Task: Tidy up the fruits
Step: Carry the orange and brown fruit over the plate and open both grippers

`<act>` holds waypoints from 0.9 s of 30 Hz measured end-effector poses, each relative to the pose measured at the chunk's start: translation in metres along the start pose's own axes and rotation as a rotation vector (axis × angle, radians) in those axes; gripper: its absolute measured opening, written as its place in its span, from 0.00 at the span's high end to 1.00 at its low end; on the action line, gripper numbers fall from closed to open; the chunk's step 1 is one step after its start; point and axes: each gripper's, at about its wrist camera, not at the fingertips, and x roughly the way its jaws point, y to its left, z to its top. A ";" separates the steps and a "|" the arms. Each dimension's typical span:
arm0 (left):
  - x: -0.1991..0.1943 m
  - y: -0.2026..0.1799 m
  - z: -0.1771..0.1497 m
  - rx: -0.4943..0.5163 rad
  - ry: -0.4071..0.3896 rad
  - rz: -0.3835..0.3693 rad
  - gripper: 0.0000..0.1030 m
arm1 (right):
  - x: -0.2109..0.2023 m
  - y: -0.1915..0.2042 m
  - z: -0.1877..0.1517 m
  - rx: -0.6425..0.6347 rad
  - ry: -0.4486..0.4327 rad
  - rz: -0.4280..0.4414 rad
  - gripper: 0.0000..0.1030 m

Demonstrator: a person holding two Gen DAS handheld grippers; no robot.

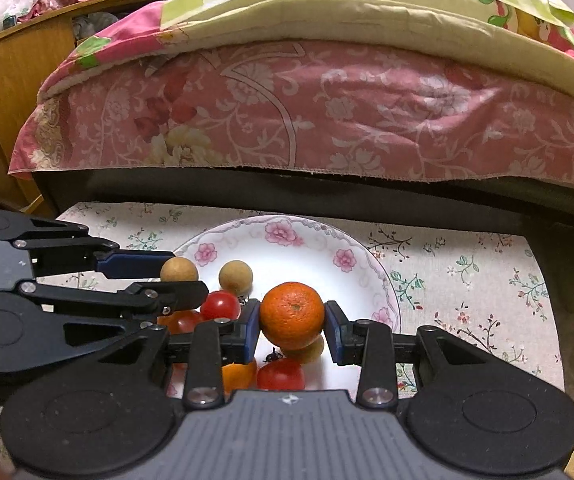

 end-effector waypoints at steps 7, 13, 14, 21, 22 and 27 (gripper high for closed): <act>0.004 0.001 0.001 -0.005 0.006 0.009 0.66 | 0.003 0.000 -0.001 -0.001 -0.010 -0.003 0.66; 0.004 0.001 0.001 -0.006 0.006 0.016 0.63 | 0.004 -0.003 0.000 0.006 -0.009 -0.004 0.66; 0.004 0.001 0.001 -0.007 0.006 0.016 0.62 | 0.004 -0.003 0.000 0.005 -0.010 -0.005 0.66; 0.001 0.004 0.001 -0.011 -0.002 0.023 0.60 | 0.003 -0.001 0.000 0.001 -0.024 -0.001 0.65; 0.000 0.004 0.002 -0.013 -0.004 0.024 0.60 | 0.002 -0.001 0.001 0.003 -0.026 -0.001 0.65; -0.009 0.004 0.003 -0.014 -0.016 0.025 0.59 | -0.004 0.001 0.003 0.006 -0.038 -0.006 0.65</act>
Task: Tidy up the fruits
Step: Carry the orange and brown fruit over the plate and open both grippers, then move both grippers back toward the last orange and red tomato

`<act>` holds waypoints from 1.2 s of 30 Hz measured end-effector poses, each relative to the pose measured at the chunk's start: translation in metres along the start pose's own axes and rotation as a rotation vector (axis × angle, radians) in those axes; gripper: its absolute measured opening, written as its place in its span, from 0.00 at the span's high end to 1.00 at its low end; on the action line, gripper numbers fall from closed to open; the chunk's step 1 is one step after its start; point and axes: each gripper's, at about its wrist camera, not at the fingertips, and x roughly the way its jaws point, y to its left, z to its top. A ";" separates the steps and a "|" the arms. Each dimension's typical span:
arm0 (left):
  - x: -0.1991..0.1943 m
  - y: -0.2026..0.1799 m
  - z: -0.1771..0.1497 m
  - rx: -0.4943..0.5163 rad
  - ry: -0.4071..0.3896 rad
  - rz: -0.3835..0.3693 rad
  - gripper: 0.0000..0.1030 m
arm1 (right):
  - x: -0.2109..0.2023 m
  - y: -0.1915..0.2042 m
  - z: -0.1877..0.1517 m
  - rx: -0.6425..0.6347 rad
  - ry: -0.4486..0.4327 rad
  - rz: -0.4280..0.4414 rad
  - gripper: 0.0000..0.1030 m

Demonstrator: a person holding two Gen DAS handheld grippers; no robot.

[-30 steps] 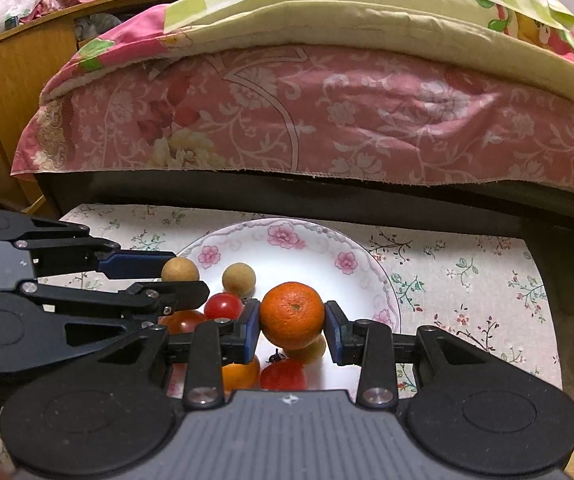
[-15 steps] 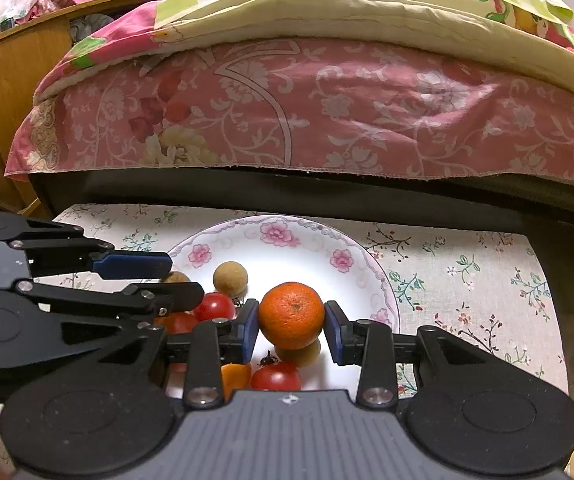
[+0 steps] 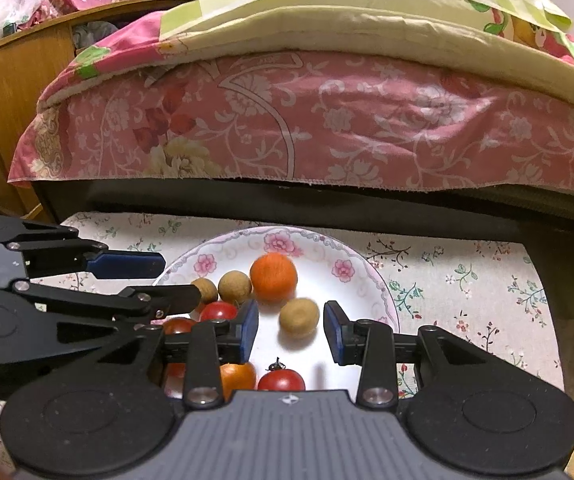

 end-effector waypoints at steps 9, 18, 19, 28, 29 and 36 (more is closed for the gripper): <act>-0.029 0.004 0.001 0.001 -0.024 0.007 0.57 | -0.026 0.015 0.007 -0.012 -0.023 0.001 0.65; -0.058 0.010 -0.017 0.013 -0.011 0.014 0.54 | -0.049 0.044 -0.004 -0.043 -0.006 0.026 0.65; -0.061 0.012 -0.020 0.010 -0.005 0.012 0.54 | -0.052 0.048 -0.006 -0.048 -0.002 0.030 0.65; -0.076 0.014 -0.051 0.017 0.069 -0.011 0.52 | -0.069 0.071 -0.037 -0.056 0.057 0.059 0.64; -0.078 0.013 -0.054 0.022 0.077 -0.013 0.52 | -0.070 0.071 -0.042 -0.049 0.067 0.063 0.63; -0.083 0.013 -0.073 0.037 0.119 -0.015 0.51 | -0.056 0.077 -0.062 -0.044 0.123 0.065 0.61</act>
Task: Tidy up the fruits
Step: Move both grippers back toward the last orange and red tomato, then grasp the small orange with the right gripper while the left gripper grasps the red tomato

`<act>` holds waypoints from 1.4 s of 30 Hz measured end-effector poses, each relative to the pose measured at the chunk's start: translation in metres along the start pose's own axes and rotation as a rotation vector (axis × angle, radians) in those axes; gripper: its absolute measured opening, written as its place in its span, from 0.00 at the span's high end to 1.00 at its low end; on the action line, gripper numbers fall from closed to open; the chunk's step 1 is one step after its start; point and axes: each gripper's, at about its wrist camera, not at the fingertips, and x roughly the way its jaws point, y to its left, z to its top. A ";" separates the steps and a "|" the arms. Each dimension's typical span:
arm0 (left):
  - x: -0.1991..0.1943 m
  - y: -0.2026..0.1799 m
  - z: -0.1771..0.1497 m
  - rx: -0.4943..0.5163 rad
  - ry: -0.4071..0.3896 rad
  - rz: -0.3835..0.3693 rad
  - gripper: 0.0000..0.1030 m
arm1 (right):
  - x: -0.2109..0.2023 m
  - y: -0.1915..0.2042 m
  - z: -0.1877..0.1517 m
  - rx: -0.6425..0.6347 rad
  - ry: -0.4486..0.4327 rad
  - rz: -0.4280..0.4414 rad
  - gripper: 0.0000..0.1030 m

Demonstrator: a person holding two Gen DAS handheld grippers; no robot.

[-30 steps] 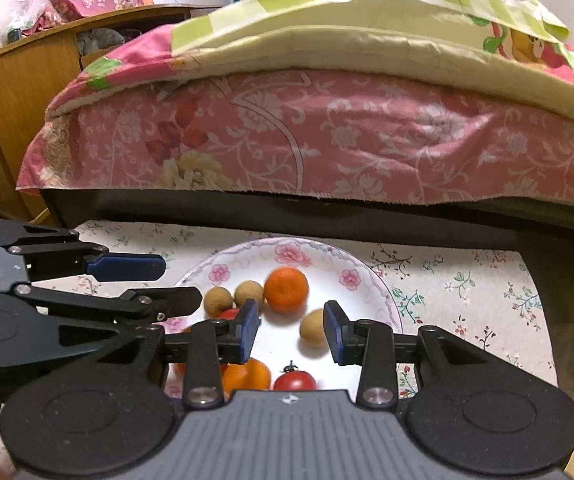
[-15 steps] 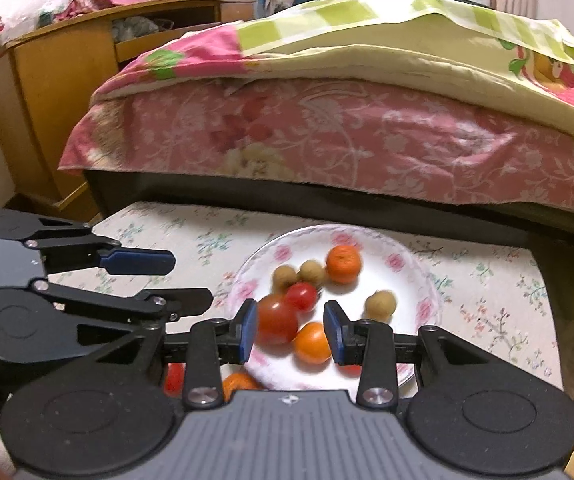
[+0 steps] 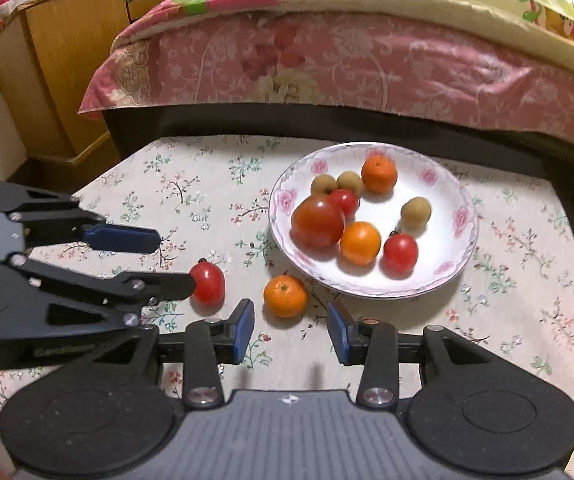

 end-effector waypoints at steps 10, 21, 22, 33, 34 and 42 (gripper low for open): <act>0.010 0.010 -0.012 -0.018 0.029 -0.020 0.50 | 0.036 -0.003 0.001 0.035 0.025 0.015 0.61; 0.026 0.008 -0.013 -0.020 0.038 -0.040 0.49 | 0.057 -0.002 0.004 0.022 0.016 0.019 0.68; 0.028 0.008 -0.013 -0.021 0.041 -0.042 0.49 | 0.056 -0.003 0.004 0.016 0.020 0.017 0.68; 0.050 0.004 -0.009 -0.064 0.034 -0.052 0.49 | 0.034 -0.016 -0.011 0.045 0.062 -0.014 0.69; 0.050 0.004 -0.008 -0.065 0.033 -0.052 0.50 | 0.031 -0.015 -0.013 0.041 0.065 -0.015 0.69; 0.043 -0.009 -0.008 -0.021 0.049 -0.080 0.59 | -0.004 -0.013 -0.026 0.051 0.078 -0.035 0.69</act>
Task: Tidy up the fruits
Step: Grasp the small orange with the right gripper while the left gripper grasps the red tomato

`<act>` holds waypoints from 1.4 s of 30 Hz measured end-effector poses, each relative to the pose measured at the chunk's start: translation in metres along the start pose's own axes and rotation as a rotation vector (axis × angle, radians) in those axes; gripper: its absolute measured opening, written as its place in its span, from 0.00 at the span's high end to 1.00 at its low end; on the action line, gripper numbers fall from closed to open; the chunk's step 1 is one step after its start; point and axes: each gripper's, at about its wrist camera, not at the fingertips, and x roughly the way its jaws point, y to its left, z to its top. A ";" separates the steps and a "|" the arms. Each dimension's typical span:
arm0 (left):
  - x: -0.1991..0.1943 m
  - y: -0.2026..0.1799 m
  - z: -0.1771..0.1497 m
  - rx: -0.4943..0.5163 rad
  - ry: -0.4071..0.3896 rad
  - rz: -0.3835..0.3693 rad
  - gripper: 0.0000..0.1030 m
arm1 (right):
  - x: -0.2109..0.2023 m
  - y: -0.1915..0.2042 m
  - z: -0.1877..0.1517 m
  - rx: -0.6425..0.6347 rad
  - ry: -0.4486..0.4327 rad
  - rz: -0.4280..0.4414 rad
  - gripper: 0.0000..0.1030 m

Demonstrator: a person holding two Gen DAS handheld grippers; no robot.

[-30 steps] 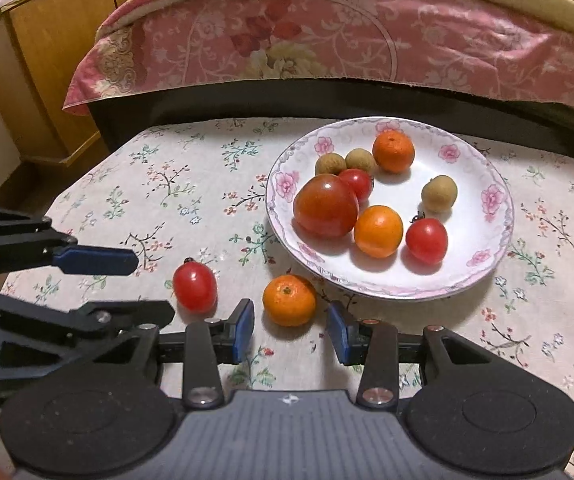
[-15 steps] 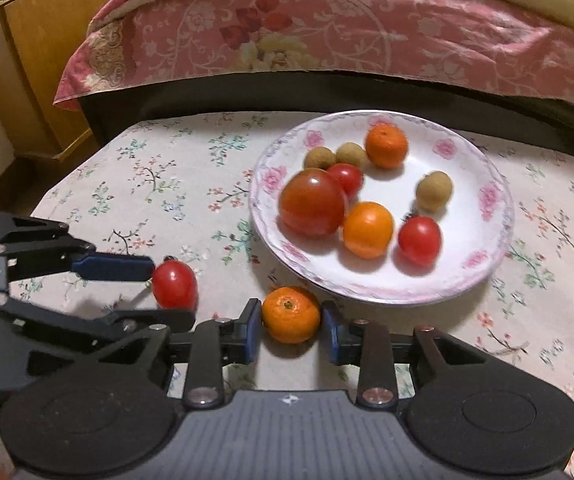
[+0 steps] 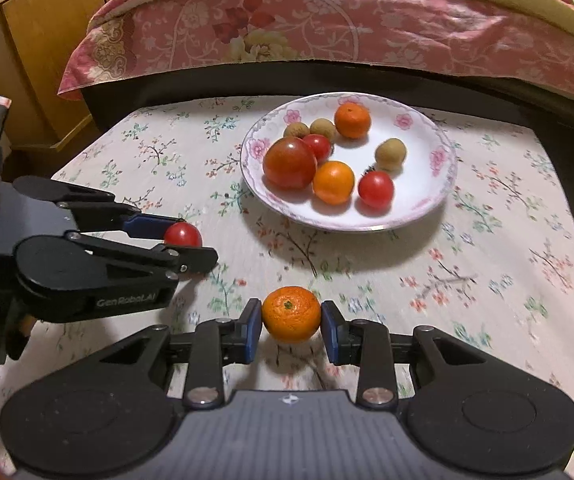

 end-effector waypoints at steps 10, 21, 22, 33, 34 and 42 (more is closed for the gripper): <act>-0.027 -0.032 -0.027 0.058 0.060 -0.073 0.59 | -0.018 0.002 -0.029 0.019 0.043 -0.012 0.69; -0.031 -0.044 -0.040 0.080 0.053 -0.030 0.49 | -0.008 0.002 -0.038 -0.015 0.063 -0.003 0.69; -0.031 -0.044 -0.040 0.075 0.055 -0.026 0.45 | -0.007 0.003 -0.038 -0.021 0.064 -0.003 0.69; -0.032 -0.045 -0.041 0.028 0.052 -0.009 0.41 | -0.005 0.000 -0.035 -0.031 0.076 0.026 0.68; -0.031 -0.044 -0.040 0.024 0.052 -0.012 0.42 | -0.005 -0.001 -0.035 -0.028 0.074 0.030 0.68; -0.030 -0.050 -0.040 0.074 0.061 -0.021 0.59 | -0.005 0.001 -0.034 -0.063 0.078 0.030 0.68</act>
